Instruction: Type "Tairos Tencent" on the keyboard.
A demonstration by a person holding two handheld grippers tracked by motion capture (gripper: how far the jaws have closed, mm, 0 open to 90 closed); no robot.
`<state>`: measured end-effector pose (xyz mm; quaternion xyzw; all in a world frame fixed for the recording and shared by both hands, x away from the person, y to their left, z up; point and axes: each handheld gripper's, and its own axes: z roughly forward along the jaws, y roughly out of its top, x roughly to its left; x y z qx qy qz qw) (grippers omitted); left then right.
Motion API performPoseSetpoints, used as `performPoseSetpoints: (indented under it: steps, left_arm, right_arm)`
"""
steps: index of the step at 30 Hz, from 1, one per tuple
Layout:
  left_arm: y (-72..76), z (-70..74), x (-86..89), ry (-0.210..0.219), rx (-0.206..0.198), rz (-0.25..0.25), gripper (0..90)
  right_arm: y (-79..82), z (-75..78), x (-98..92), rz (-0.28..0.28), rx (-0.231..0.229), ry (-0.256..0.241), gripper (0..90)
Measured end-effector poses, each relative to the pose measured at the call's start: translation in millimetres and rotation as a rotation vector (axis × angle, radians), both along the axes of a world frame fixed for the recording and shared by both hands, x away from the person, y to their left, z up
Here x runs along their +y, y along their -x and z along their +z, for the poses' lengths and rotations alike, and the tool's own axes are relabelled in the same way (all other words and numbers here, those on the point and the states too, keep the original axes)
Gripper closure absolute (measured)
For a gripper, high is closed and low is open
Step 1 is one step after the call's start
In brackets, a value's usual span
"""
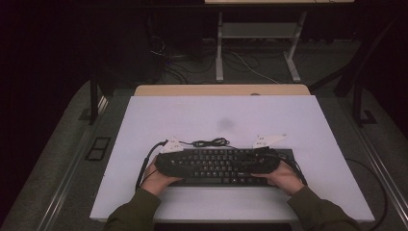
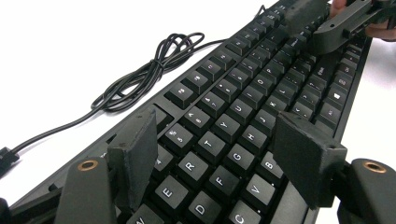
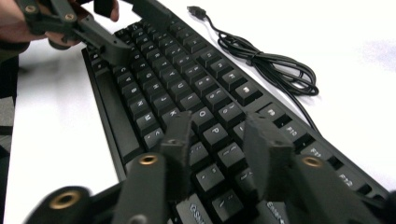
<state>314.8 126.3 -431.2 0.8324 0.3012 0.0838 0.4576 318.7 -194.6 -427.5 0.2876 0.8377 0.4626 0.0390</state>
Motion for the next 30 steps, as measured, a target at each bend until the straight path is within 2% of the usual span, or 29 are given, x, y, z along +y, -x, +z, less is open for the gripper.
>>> performPoseSetpoints:
  steps: [11, 30]
  left_arm:
    - [-7.1, -1.1, -3.6, -0.011, -0.008, -0.004, 27.7]
    - [-14.4, -0.7, -8.7, -0.014, -0.016, -0.018, 27.9]
  right_arm:
    - [6.4, -1.5, -8.7, 0.036, 0.008, 0.035, 88.7]
    - [15.0, -7.8, -12.9, 0.087, 0.023, 0.088, 89.4]
